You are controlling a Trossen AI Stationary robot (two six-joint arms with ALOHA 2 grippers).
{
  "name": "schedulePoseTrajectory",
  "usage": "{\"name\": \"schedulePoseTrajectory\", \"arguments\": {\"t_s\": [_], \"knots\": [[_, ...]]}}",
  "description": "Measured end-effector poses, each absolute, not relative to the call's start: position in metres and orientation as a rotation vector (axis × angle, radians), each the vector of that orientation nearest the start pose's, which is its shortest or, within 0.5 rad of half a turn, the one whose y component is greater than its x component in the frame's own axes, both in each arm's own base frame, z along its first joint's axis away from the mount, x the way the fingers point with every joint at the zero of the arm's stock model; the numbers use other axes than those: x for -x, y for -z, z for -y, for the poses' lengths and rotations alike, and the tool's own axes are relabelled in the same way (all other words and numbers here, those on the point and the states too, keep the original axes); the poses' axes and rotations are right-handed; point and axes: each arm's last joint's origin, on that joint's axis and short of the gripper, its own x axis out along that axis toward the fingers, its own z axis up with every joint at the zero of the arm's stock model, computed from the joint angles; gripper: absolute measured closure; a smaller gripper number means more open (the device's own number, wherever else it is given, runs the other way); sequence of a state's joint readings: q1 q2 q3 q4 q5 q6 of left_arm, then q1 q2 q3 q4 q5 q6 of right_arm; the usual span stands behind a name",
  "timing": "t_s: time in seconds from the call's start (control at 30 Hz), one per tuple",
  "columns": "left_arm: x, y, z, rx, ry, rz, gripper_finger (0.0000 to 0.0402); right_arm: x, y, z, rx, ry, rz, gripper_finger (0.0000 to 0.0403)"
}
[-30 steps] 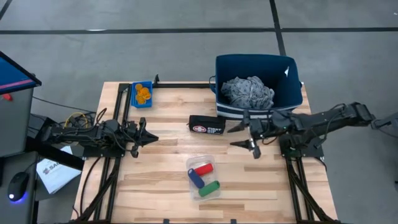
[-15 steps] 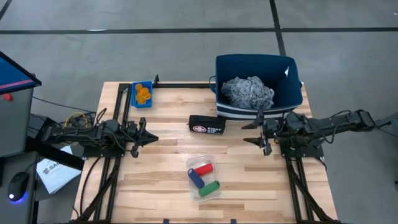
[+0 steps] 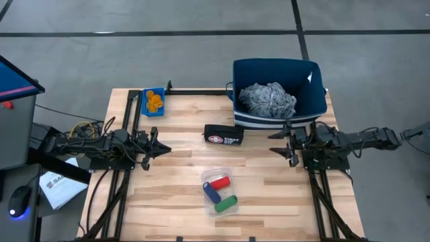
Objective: Pick & place medical supplies in basket/bin
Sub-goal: Return to Home Position
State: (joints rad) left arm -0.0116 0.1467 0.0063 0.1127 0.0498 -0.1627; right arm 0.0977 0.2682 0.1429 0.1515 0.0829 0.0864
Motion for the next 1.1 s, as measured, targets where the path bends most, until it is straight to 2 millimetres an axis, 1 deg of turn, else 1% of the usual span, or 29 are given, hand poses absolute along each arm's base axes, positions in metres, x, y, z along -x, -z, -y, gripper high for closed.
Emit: {"name": "schedulePoseTrajectory", "arguments": {"t_s": [0.27, 0.53, 0.77, 1.0, 1.1], "knots": [[-0.106, -0.165, 0.003, 0.163, 0.059, -0.033, 0.0380, -0.100, -0.190, -0.005, -0.088, 0.009, 0.034, 0.0172], [-0.106, -0.165, 0.003, 0.163, 0.059, -0.033, 0.0380, -0.091, -0.180, -0.004, -0.068, 0.016, -0.048, 0.0172], [-0.106, -0.165, 0.003, 0.163, 0.059, -0.032, 0.0380, -0.090, -0.171, -0.004, -0.034, 0.017, -0.142, 0.0172], [-0.106, -0.165, 0.003, 0.163, 0.059, -0.033, 0.0380, -0.090, -0.171, -0.004, -0.116, 0.019, -0.144, 0.0172], [-0.106, -0.164, 0.003, 0.163, 0.059, -0.033, 0.0380, -0.090, -0.171, -0.004, -0.121, 0.019, -0.144, 0.0172]]}}
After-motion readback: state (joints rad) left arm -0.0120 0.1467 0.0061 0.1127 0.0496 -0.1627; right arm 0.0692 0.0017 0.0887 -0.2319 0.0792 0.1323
